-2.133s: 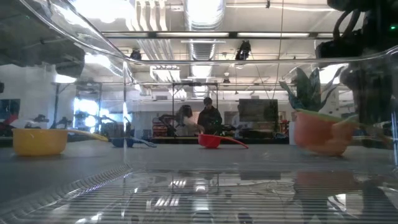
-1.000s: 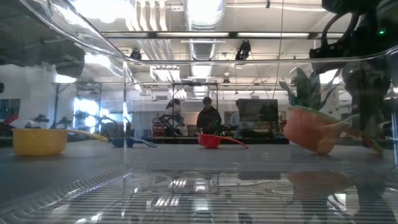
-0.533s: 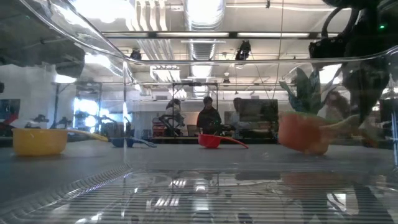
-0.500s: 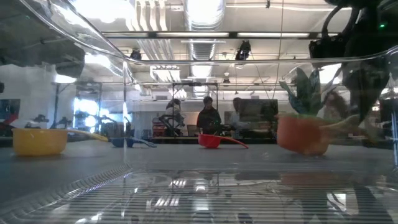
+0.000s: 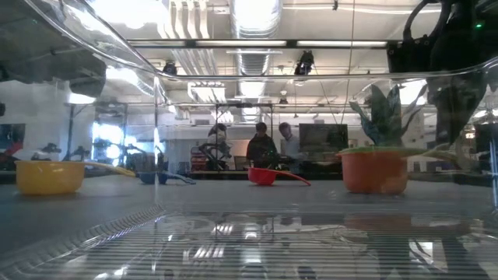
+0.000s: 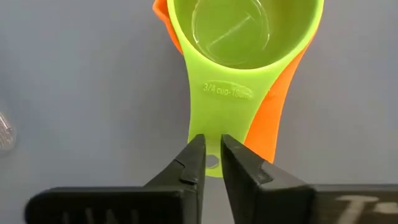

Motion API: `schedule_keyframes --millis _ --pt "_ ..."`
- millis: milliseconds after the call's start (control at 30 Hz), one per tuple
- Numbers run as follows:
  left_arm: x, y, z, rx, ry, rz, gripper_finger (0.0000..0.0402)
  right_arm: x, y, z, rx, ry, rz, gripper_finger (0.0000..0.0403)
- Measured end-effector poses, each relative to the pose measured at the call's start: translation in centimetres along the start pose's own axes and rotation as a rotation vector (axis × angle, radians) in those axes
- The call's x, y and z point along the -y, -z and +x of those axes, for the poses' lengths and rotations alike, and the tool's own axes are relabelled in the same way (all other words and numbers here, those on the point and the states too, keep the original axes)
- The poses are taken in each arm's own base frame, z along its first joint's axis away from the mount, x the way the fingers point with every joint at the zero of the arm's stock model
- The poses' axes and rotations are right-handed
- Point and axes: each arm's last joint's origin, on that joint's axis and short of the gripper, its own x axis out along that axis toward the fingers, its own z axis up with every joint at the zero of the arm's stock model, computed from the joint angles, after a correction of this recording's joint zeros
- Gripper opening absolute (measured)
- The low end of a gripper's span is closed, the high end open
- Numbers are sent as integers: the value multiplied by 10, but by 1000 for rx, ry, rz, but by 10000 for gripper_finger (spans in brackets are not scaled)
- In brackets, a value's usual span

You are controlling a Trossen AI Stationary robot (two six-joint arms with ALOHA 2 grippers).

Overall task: Nest measuring cups in basket
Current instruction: Adjust the green measuring cup

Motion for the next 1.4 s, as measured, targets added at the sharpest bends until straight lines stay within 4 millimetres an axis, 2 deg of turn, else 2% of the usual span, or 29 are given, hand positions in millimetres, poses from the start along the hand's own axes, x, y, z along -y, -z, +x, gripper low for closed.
schedule_keyframes --millis 200,500,667,833,967,1067,1400 --pt "0 0 0 0 -1 0 0 -7 -7 -9 24 -34 5 108" --pt "0 0 0 0 0 0 0 -7 -7 -9 30 -35 -2 227" --pt "0 0 0 0 -1 0 0 -7 -7 -2 35 21 -9 284" --pt "0 0 0 0 -1 0 0 -8 -5 12 -2 96 -26 315" --pt "0 0 0 0 0 0 0 -10 -4 21 -26 130 -40 314" --pt "0 0 0 0 -1 0 0 -11 -4 25 -35 141 -52 293" --pt "0 0 0 0 0 0 0 -11 -4 25 -33 136 -76 150"
